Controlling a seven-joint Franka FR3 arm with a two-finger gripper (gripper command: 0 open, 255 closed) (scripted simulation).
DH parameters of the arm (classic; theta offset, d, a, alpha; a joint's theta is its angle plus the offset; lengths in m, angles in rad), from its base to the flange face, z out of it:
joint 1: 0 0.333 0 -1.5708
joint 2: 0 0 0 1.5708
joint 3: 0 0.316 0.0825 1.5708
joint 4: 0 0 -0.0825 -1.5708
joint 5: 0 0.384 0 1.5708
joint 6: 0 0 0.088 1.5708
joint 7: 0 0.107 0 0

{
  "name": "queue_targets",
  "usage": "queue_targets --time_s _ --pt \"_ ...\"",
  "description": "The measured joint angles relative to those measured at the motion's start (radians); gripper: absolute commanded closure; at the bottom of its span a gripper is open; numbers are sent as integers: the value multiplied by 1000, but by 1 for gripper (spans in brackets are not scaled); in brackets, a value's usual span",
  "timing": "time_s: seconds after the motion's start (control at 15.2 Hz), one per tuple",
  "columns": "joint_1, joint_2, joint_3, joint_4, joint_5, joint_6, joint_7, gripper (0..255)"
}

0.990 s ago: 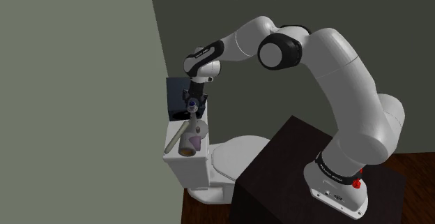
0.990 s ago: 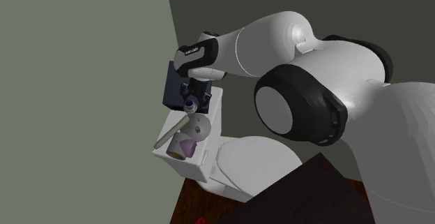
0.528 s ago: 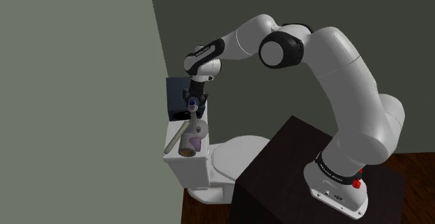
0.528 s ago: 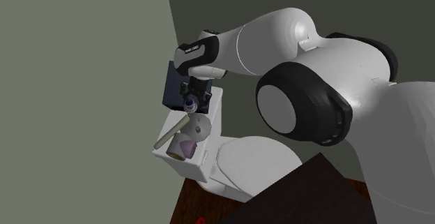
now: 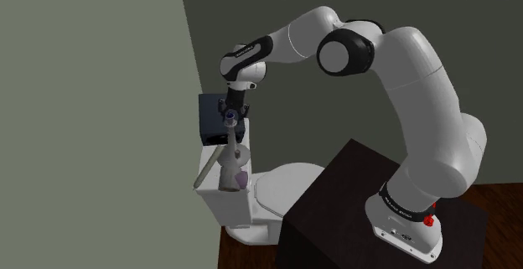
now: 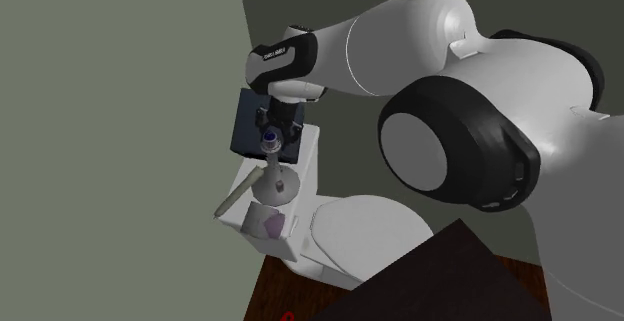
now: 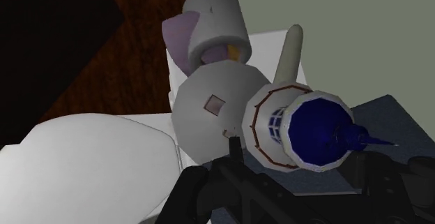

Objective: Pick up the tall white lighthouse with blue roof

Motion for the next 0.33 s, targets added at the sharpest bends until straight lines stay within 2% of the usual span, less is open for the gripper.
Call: queue_targets --time_s 0.33 --pt "-2 -43 -2 -7 -4 -31 12 255"
